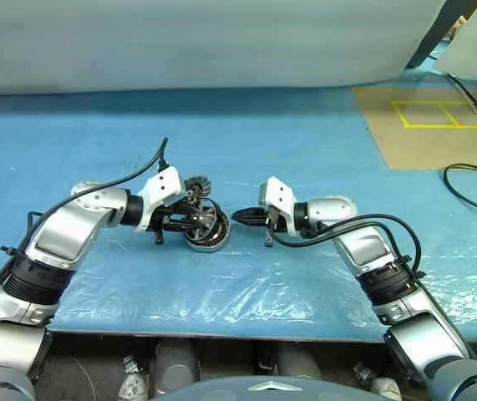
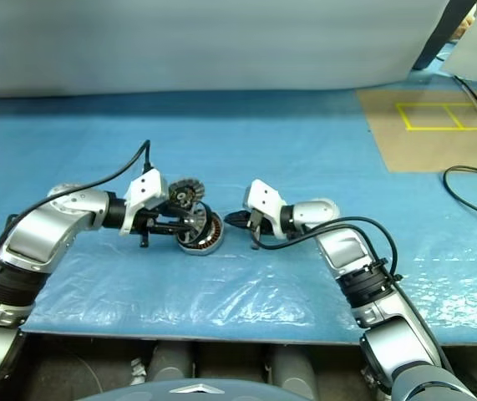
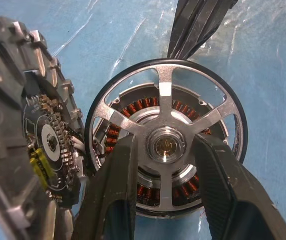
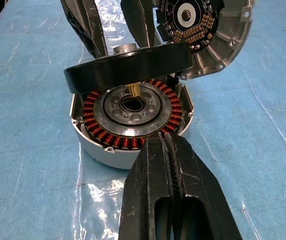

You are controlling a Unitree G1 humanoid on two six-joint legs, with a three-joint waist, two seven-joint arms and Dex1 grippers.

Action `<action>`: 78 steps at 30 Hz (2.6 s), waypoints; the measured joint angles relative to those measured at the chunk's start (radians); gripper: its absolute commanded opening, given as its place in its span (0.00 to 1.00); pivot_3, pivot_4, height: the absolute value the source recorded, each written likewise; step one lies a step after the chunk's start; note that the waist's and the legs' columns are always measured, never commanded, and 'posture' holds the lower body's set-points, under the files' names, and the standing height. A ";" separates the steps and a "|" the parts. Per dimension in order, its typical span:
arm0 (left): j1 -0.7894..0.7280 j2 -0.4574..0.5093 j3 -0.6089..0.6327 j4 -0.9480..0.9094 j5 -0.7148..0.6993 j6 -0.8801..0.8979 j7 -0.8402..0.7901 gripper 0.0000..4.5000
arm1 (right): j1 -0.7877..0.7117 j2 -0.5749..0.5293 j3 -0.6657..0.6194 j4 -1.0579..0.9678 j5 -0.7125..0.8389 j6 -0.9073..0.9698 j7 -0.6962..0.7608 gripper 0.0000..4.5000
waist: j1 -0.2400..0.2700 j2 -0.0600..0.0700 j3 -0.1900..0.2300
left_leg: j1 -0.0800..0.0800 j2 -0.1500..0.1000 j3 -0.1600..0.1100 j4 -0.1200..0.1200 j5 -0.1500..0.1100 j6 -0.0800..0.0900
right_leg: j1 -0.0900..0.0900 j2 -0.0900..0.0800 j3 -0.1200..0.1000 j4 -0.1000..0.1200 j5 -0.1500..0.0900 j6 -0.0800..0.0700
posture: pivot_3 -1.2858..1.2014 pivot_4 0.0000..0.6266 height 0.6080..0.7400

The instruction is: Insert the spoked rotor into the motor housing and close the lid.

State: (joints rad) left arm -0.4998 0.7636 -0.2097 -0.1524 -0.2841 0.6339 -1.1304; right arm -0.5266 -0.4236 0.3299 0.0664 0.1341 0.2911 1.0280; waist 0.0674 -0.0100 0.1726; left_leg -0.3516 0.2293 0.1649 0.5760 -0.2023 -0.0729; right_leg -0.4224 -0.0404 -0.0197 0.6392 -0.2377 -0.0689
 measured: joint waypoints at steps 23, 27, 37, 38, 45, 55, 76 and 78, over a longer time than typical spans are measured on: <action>0.000 0.023 -0.027 -0.022 0.018 0.016 0.000 0.45 | -0.005 0.008 0.006 0.017 -0.014 -0.005 -0.003 0.00 | 0.000 0.000 0.000 | 0.000 0.000 0.000 0.000 0.000 0.000 | 0.000 0.000 0.000 0.000 0.000 0.000 | 0.52 0.24 1.00; -0.001 0.022 -0.029 -0.021 0.019 0.017 0.001 0.71 | -0.006 0.011 0.006 0.021 -0.014 -0.008 -0.004 0.00 | 0.000 0.000 0.000 | 0.000 0.000 0.000 0.000 0.000 0.000 | 0.000 0.000 0.000 0.000 0.000 0.000 | 0.52 0.24 1.00; -0.016 -0.052 0.065 -0.022 -0.059 0.044 0.072 1.00 | -0.007 0.021 0.006 0.030 -0.016 -0.014 -0.008 0.00 | 0.000 0.000 0.000 | -0.001 0.000 0.000 0.000 0.000 0.000 | 0.000 0.000 0.000 -0.001 0.000 0.000 | 0.52 0.24 1.00; -0.015 -0.073 0.090 -0.025 -0.082 0.052 0.087 1.00 | -0.007 0.023 0.005 0.030 -0.016 -0.017 -0.010 0.00 | 0.000 0.000 0.000 | -0.001 -0.001 0.000 0.000 0.000 0.000 | 0.000 0.000 0.000 -0.001 0.000 0.000 | 0.52 0.24 1.00; 0.115 -0.151 0.176 -0.119 -0.166 0.072 0.177 0.47 | -0.007 0.027 -0.021 0.030 -0.013 -0.023 -0.032 0.00 | -0.001 0.000 0.000 | -0.001 -0.001 -0.001 -0.001 0.000 0.000 | 0.000 0.000 0.000 -0.002 0.000 0.000 | 0.52 0.24 1.00; 0.252 -0.261 0.132 -0.130 -0.087 -0.019 0.347 0.01 | -0.007 0.031 -0.052 0.030 -0.010 -0.035 -0.042 0.00 | 0.000 0.000 0.000 | -0.001 -0.001 -0.001 0.000 0.000 0.001 | 0.000 0.000 0.000 -0.004 0.000 0.000 | 0.52 0.24 1.00; 0.389 -0.358 0.130 -0.065 -0.086 -0.186 0.414 0.01 | -0.011 0.039 -0.052 0.031 -0.010 -0.043 -0.046 0.00 | -0.002 0.004 -0.002 | 0.001 -0.001 -0.001 -0.001 0.000 0.001 | 0.002 0.000 0.001 -0.005 -0.001 0.001 | 0.52 0.24 1.00; 0.393 -0.356 0.143 -0.065 -0.094 -0.187 0.414 0.01 | -0.011 0.041 -0.052 0.032 -0.010 -0.043 -0.047 0.00 | -0.002 0.004 -0.002 | 0.001 -0.001 -0.001 -0.001 0.000 0.001 | 0.002 0.000 0.001 -0.005 -0.001 0.001 | 0.52 0.24 1.00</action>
State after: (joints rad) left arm -0.1070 0.4077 -0.0670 -0.2178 -0.3778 0.4468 -0.7163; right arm -0.5376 -0.3830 0.2783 0.0981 0.1238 0.2478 0.9811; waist 0.0656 -0.0060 0.1704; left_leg -0.3510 0.2283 0.1643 0.5745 -0.2021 -0.0717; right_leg -0.4206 -0.0405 -0.0192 0.6345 -0.2384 -0.0684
